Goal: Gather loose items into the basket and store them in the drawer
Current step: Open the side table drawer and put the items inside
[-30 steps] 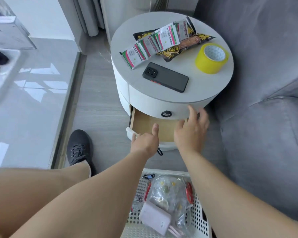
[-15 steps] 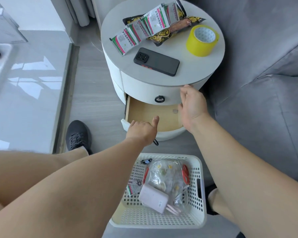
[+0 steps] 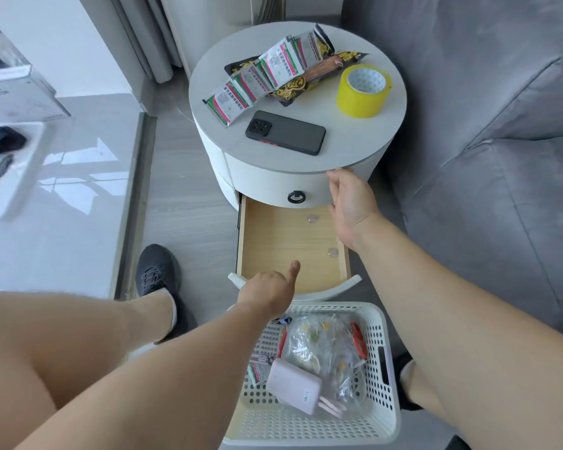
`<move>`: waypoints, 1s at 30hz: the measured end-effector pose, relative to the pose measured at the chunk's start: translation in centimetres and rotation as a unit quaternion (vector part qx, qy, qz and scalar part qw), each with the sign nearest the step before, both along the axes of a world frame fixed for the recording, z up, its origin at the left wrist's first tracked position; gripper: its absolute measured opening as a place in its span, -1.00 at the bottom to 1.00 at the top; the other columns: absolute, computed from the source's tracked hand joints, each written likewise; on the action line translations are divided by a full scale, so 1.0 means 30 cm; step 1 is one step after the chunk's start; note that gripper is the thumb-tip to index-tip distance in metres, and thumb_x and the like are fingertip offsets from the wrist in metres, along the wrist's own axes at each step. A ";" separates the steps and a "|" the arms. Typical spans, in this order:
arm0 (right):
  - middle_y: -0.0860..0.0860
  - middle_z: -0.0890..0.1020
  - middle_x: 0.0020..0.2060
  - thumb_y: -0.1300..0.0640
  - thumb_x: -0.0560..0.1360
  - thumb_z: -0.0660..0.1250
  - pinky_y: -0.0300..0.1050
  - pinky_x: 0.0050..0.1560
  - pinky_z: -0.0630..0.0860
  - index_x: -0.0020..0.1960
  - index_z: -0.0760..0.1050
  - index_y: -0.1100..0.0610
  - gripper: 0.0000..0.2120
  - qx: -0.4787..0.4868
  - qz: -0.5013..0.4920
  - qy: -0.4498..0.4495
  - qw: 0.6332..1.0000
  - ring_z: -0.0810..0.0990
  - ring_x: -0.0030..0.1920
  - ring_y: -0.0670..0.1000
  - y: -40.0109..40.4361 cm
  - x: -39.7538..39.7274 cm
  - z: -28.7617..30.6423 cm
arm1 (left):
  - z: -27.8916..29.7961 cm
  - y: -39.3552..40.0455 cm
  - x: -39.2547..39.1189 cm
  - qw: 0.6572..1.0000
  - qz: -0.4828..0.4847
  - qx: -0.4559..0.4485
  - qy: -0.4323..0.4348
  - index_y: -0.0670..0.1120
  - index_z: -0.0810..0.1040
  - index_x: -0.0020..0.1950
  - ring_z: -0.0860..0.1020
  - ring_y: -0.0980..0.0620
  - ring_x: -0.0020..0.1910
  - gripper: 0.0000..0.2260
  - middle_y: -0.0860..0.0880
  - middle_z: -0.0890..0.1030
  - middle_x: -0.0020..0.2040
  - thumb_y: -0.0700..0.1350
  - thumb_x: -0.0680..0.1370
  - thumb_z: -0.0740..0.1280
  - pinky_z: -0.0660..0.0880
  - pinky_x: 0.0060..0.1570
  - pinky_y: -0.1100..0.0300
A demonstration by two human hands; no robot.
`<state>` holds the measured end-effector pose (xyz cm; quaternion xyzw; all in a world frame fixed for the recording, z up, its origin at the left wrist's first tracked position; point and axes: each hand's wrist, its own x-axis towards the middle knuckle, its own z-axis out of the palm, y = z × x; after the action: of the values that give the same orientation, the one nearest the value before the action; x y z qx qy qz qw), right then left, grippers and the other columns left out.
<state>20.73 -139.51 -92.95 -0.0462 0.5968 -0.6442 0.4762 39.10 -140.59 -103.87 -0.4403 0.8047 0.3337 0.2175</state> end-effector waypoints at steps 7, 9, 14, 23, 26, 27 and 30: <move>-0.34 0.20 0.62 0.08 0.65 0.22 0.11 0.51 0.16 0.68 0.20 -0.11 -0.39 0.014 -0.005 0.015 1.000 0.27 0.58 -0.22 0.018 -0.001 -0.011 | 0.121 -0.116 -0.082 0.947 0.225 0.087 0.213 0.06 0.67 0.17 0.57 -0.06 0.25 -0.33 -0.01 0.64 0.25 0.38 0.63 -0.14 0.40 0.38 -0.10; -0.32 0.36 0.55 0.08 0.65 0.24 0.10 0.44 0.33 0.59 0.36 -0.12 -0.48 0.031 -0.015 0.010 0.999 0.39 0.51 -0.18 0.032 -0.009 -0.003 | 0.226 -0.170 -0.174 0.910 0.268 -0.042 0.313 0.09 0.58 0.19 0.51 -0.05 0.26 -0.66 0.04 0.52 0.24 0.15 0.69 0.05 0.41 0.31 -0.01; -0.09 0.63 -0.05 0.07 0.63 0.29 0.05 0.08 0.54 -0.09 0.61 -0.05 -0.83 0.159 -0.018 0.117 0.980 0.63 -0.06 0.02 0.036 -0.075 0.063 | 0.433 -0.315 -0.347 0.936 0.213 -0.195 0.201 0.00 0.41 0.45 0.29 -0.19 0.40 -0.52 -0.08 0.32 0.41 0.05 0.53 0.30 0.33 0.39 -0.04; 0.01 0.37 0.49 0.11 0.61 0.23 0.07 0.18 0.51 0.52 0.40 0.00 -0.52 0.325 0.094 0.623 0.706 0.39 0.42 0.14 -0.159 -0.415 0.225 | 0.450 -0.403 -0.404 0.967 0.200 -0.161 0.007 0.00 0.43 0.29 0.31 -0.16 0.38 -0.47 -0.08 0.24 0.39 0.28 0.48 0.43 0.44 0.21 -0.29; -0.05 0.16 0.65 0.15 0.59 0.23 0.12 0.31 0.47 0.67 0.14 -0.03 -0.33 0.361 0.221 0.637 0.644 0.25 0.53 0.16 -0.220 -0.493 0.203 | 0.440 -0.417 -0.396 0.967 0.183 -0.176 0.018 0.01 0.41 0.30 0.33 -0.17 0.38 -0.44 -0.07 0.26 0.34 0.32 0.48 0.41 0.39 0.29 -0.26; -0.02 0.22 0.62 0.15 0.59 0.24 0.13 0.30 0.48 0.65 0.16 -0.02 -0.34 0.367 0.244 0.650 0.619 0.23 0.52 0.18 -0.234 -0.506 0.190 | 0.435 -0.417 -0.391 0.967 0.174 -0.186 0.026 0.01 0.41 0.31 0.34 -0.18 0.38 -0.44 -0.07 0.28 0.33 0.32 0.48 0.41 0.37 0.34 -0.22; 0.02 0.46 0.39 0.18 0.58 0.26 0.06 0.10 0.47 0.47 0.39 0.07 -0.55 0.394 0.219 0.682 0.576 0.28 0.43 0.19 -0.272 -0.507 0.166 | 0.440 -0.422 -0.388 0.965 0.160 -0.200 0.047 -0.02 0.44 0.32 0.40 -0.22 0.35 -0.43 -0.10 0.32 0.26 0.33 0.50 0.41 0.34 0.43 -0.10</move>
<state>5.52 -147.66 -87.96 -0.4085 0.9124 -0.0003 0.0265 27.45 -153.24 -90.66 -0.5819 0.7833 0.2166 0.0304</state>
